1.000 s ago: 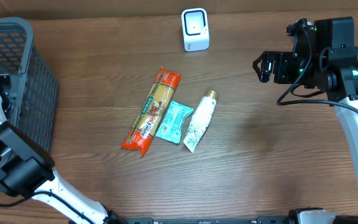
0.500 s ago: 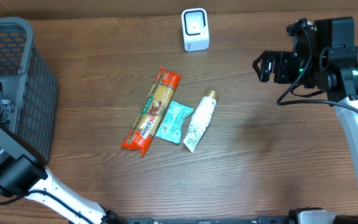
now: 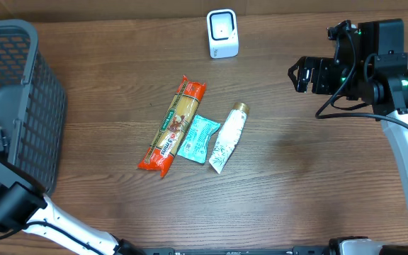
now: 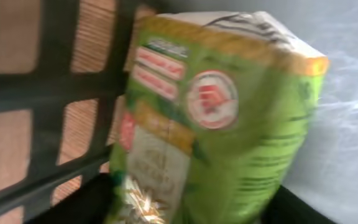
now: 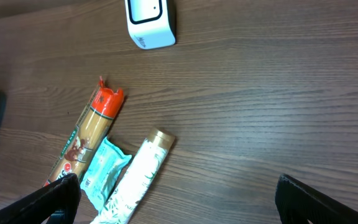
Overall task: Scan the item barcode
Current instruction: 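Grasp the green-yellow juice carton from the basket with left gripper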
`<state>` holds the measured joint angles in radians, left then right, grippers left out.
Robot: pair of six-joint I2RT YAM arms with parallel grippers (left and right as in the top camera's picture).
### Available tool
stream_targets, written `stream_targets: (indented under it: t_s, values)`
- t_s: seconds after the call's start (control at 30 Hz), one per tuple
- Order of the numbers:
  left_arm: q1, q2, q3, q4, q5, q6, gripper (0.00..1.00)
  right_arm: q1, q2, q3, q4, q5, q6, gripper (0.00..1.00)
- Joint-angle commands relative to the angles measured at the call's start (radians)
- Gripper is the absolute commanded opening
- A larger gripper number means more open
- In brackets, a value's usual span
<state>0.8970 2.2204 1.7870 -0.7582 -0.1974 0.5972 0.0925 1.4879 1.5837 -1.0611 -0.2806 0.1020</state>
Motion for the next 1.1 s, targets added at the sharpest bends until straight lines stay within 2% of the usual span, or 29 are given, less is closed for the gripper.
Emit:
stream_targets:
  t_s: [0.0, 0.1, 0.17, 0.33, 0.53, 0.67, 0.77, 0.83, 0.93, 1.07]
  values:
    - [0.011, 0.041, 0.000, -0.015, 0.016, -0.029, 0.41, 0.002, 0.000, -0.001, 0.004, 0.005, 0.007, 1.00]
    - [0.003, 0.038, 0.000, -0.016, 0.021, -0.074, 0.13, 0.002, 0.000, -0.001, 0.001, 0.006, 0.006, 1.00]
    - [-0.007, 0.034, 0.000, -0.022, 0.028, -0.096, 0.04, 0.002, 0.000, -0.001, 0.002, 0.006, 0.006, 1.00]
    - [-0.037, -0.010, 0.021, -0.022, 0.045, -0.114, 0.04, 0.002, 0.000, -0.001, 0.002, 0.006, 0.006, 1.00]
    - [-0.061, -0.154, 0.148, -0.032, 0.153, -0.291, 0.04, 0.002, 0.000, -0.001, 0.002, 0.006, 0.006, 1.00]
    - [-0.074, -0.287, 0.256, -0.072, 0.267, -0.388, 0.04, 0.002, 0.000, -0.001, 0.001, 0.006, 0.006, 1.00]
    - [-0.094, -0.419, 0.317, -0.102, 0.387, -0.529, 0.04, 0.002, 0.000, -0.001, -0.004, 0.006, 0.006, 1.00]
    - [-0.111, -0.494, 0.323, -0.109, 0.486, -0.576, 0.04, 0.002, 0.000, -0.001, -0.007, 0.006, 0.006, 1.00]
    - [-0.156, -0.605, 0.323, -0.155, 0.644, -0.583, 0.04, 0.002, 0.000, -0.001, -0.014, 0.006, 0.006, 1.00]
    - [-0.256, -0.687, 0.322, -0.282, 0.713, -0.583, 0.04, 0.002, 0.000, -0.001, -0.020, 0.006, 0.006, 1.00]
